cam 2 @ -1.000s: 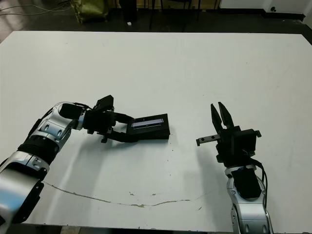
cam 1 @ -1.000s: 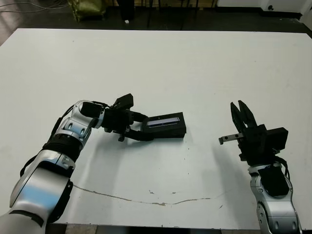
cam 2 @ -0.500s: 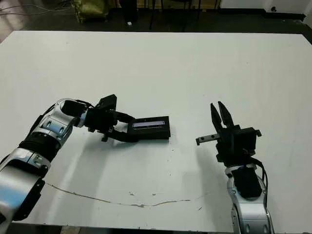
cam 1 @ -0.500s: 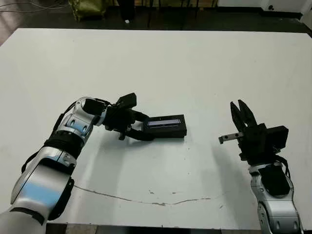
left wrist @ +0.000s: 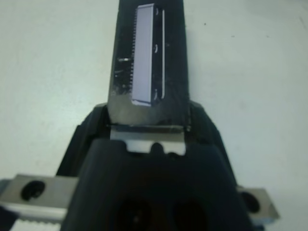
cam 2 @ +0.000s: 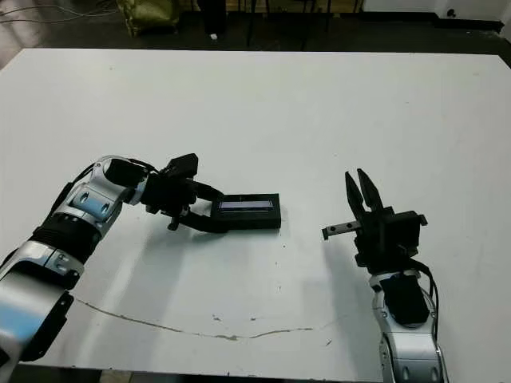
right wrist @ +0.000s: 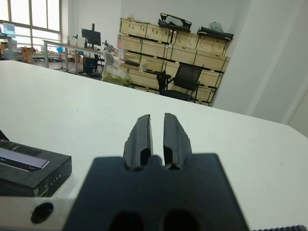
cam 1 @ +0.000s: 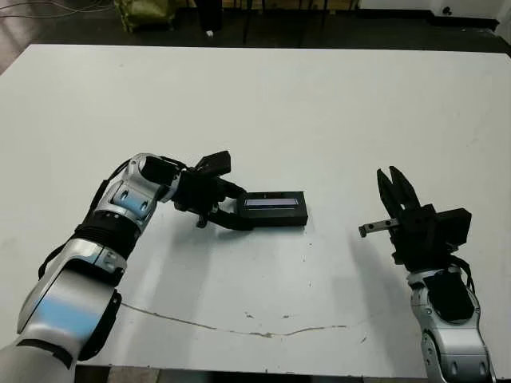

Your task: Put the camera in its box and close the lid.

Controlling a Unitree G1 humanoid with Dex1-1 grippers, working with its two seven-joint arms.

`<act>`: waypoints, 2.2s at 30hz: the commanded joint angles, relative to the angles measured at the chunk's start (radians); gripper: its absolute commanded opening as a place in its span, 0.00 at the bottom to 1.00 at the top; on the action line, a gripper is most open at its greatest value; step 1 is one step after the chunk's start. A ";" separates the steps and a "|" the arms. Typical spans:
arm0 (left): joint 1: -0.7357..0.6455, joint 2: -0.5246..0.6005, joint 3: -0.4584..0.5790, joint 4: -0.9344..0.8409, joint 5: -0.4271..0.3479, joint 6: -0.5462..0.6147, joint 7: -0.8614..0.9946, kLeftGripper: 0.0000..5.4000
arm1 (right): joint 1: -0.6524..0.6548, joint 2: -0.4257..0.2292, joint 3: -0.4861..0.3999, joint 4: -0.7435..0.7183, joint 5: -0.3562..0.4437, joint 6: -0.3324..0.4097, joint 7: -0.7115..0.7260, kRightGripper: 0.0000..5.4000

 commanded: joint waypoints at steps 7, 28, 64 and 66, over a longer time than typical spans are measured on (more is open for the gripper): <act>-0.012 -0.042 -0.065 0.036 0.037 -0.128 -0.051 0.52 | 0.016 -0.006 0.000 0.001 0.003 0.013 0.002 0.00; -0.021 -0.029 -0.074 0.105 0.039 -0.179 -0.069 1.00 | 0.020 -0.013 0.002 0.006 -0.004 0.001 0.009 0.00; 0.077 -0.008 0.096 -0.028 -0.139 -0.163 -0.021 1.00 | 0.025 -0.004 0.003 0.021 -0.005 -0.019 0.002 0.00; 0.078 -0.007 0.097 -0.032 -0.145 -0.163 -0.032 1.00 | 0.021 -0.004 0.000 0.037 -0.003 -0.044 0.003 0.00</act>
